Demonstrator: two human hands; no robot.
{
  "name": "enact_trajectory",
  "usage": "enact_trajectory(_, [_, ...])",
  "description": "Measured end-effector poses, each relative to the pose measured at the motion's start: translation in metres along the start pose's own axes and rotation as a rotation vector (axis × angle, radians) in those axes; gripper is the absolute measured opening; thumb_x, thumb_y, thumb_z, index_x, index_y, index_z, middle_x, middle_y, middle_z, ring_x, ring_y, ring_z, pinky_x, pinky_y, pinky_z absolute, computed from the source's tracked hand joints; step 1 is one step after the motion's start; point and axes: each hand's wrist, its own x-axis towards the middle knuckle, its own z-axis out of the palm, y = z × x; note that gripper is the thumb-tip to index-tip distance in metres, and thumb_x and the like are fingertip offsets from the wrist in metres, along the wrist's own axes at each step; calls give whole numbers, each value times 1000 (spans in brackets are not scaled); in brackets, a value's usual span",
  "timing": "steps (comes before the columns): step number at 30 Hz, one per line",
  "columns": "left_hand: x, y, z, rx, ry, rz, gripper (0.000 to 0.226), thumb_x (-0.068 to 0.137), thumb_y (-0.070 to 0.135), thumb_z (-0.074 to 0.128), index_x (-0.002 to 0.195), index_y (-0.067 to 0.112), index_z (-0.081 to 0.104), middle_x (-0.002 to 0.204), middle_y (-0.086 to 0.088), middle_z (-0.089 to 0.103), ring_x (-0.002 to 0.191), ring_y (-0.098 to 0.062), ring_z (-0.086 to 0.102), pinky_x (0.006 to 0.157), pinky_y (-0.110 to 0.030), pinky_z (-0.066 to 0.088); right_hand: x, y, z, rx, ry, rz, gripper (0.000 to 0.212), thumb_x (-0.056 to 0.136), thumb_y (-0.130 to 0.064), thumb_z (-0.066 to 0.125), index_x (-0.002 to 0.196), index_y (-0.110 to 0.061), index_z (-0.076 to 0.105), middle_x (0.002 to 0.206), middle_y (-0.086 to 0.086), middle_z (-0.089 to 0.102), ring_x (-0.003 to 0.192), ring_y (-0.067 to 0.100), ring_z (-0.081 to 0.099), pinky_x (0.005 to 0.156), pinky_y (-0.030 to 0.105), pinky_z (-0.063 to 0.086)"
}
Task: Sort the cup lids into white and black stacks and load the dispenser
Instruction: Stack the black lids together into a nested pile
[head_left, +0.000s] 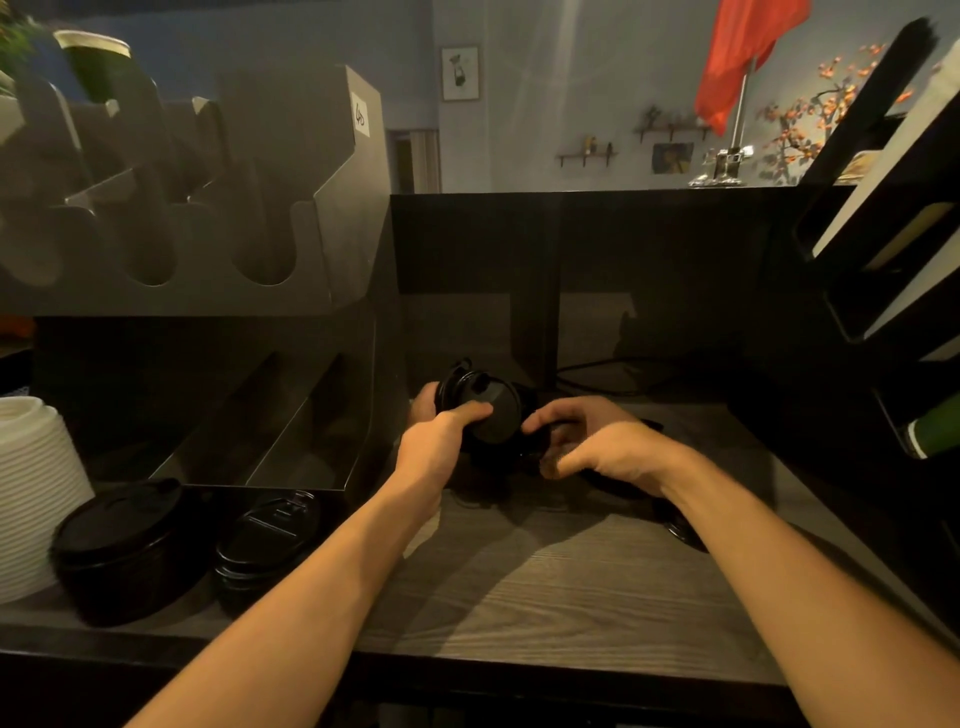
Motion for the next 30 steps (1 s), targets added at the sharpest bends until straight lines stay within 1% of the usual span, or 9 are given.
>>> enact_trajectory(3, [-2, 2, 0, 5, -41, 75, 52, 83, 18, 77, 132, 23, 60, 128, -4, 65, 114, -19, 61, 91, -34, 53, 3, 2, 0, -17, 68, -47, 34, 83, -1, 77, 108, -22, 70, 107, 6, 69, 94, 19, 72, 84, 31, 60])
enact_trajectory(6, [-4, 2, 0, -30, -40, 57, 47, 88, 15, 71, 133, 22, 60, 127, -6, 66, 116, -21, 62, 101, -42, 53, 2, 1, 1, 9, 67, -70, 16, 92, -23, 72, 107, -19, 67, 95, 3, 70, 82, 17, 71, 73, 30, 59])
enact_trajectory(8, [-4, 1, 0, -54, -42, 33, 43, 93, 16, 65, 135, 21, 59, 127, -7, 66, 117, -21, 62, 106, -43, 49, 2, -1, 3, -8, 106, -95, 16, 94, -37, 68, 102, -23, 66, 88, 4, 68, 79, 20, 69, 73, 38, 57])
enact_trajectory(10, [-6, 1, 1, -47, -75, 19, 41, 95, 22, 62, 136, 20, 59, 127, -6, 66, 119, -21, 60, 109, -44, 46, 3, -2, 3, -37, 161, -115, 20, 94, -48, 63, 99, -28, 65, 93, 13, 68, 85, 31, 68, 78, 51, 56])
enact_trajectory(14, [-7, 1, 6, -129, -164, -30, 46, 93, 44, 60, 130, 18, 65, 127, -9, 69, 122, -28, 62, 111, -52, 46, 6, -1, 4, -59, 226, -132, 28, 90, -60, 62, 98, -33, 65, 98, 12, 69, 91, 31, 66, 84, 54, 53])
enact_trajectory(17, [-6, 2, 5, -184, -227, -47, 66, 86, 65, 64, 132, 17, 66, 125, -9, 73, 119, -26, 67, 104, -44, 53, 9, 2, 5, -46, 261, -122, 32, 84, -62, 68, 95, -32, 67, 93, 9, 69, 89, 29, 66, 84, 52, 54])
enact_trajectory(20, [-6, -1, 7, -87, -255, 9, 79, 65, 65, 81, 130, 23, 65, 122, -6, 73, 119, -25, 67, 108, -48, 51, 10, 2, 5, -26, 285, -118, 29, 84, -57, 71, 97, -31, 66, 94, 2, 70, 90, 20, 67, 85, 45, 55])
enact_trajectory(24, [-5, -7, 8, -62, -260, 29, 72, 65, 63, 84, 125, 27, 69, 116, -4, 76, 117, -26, 68, 109, -54, 49, 10, 1, 7, 66, 265, -84, 32, 90, -34, 74, 116, -26, 57, 109, 0, 63, 101, 16, 63, 86, 32, 54])
enact_trajectory(30, [-12, 1, 9, -130, -289, 0, 64, 77, 64, 76, 124, 21, 70, 114, -5, 77, 115, -23, 70, 107, -46, 51, 6, -2, 3, 268, 190, -115, 36, 88, -23, 76, 121, -25, 63, 109, 6, 71, 98, 17, 72, 84, 33, 61])
